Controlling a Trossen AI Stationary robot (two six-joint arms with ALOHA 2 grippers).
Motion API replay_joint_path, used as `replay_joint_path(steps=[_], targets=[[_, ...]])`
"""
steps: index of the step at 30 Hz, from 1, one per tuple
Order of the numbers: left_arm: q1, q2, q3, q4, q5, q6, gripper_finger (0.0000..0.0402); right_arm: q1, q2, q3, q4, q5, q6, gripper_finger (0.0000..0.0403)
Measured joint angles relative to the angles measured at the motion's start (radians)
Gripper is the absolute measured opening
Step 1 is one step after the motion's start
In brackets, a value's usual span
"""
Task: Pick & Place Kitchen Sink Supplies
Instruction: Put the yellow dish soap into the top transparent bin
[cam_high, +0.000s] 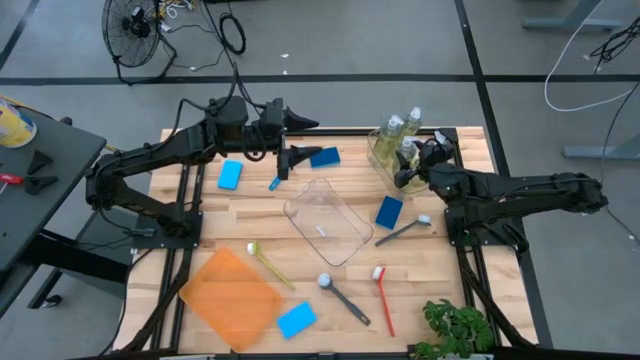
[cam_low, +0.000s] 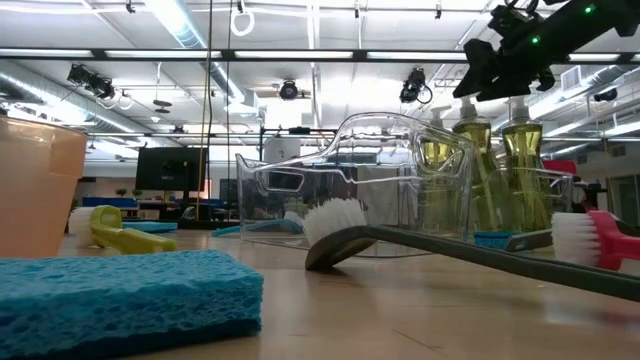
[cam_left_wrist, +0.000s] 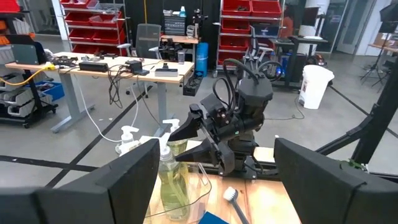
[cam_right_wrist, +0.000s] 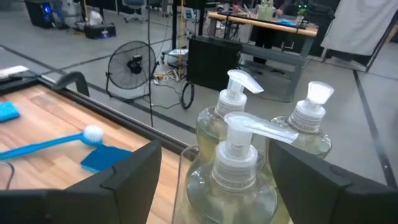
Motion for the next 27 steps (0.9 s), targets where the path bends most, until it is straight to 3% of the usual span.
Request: replay_joint_path(steps=[16, 27], targets=[[0.0, -0.001, 0.0, 0.0, 0.0, -0.01, 0.0319, 0.0, -0.002, 0.005, -0.1, -0.055, 0.215, 0.0297], [0.0, -0.001, 0.0, 0.0, 0.0, -0.011, 0.0319, 0.0, 0.001, 0.003, -0.17, 0.032, 0.205, 0.0274]])
